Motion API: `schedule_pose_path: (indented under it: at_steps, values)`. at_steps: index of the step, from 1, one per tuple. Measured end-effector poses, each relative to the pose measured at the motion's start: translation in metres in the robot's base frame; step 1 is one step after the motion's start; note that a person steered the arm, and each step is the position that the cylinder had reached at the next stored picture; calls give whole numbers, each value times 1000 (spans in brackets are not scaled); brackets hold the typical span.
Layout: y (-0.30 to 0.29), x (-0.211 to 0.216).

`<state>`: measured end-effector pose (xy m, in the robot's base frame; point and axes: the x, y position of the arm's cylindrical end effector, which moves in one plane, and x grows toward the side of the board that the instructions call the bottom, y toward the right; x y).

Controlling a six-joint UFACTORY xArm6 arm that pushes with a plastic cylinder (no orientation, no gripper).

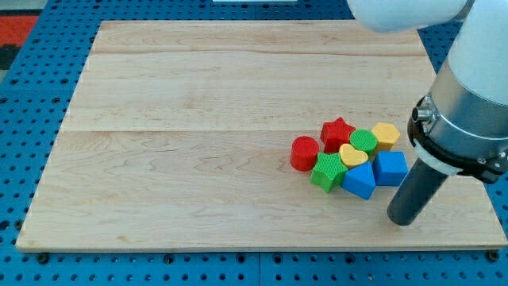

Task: Slightly move the green star along with the red circle to the top left

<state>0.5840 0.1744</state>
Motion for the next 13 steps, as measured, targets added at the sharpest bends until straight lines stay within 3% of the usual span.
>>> schedule_pose_path:
  at_steps: [5, 10, 13]
  values:
    - [-2, -5]
    - [-87, -41]
    - [-92, -44]
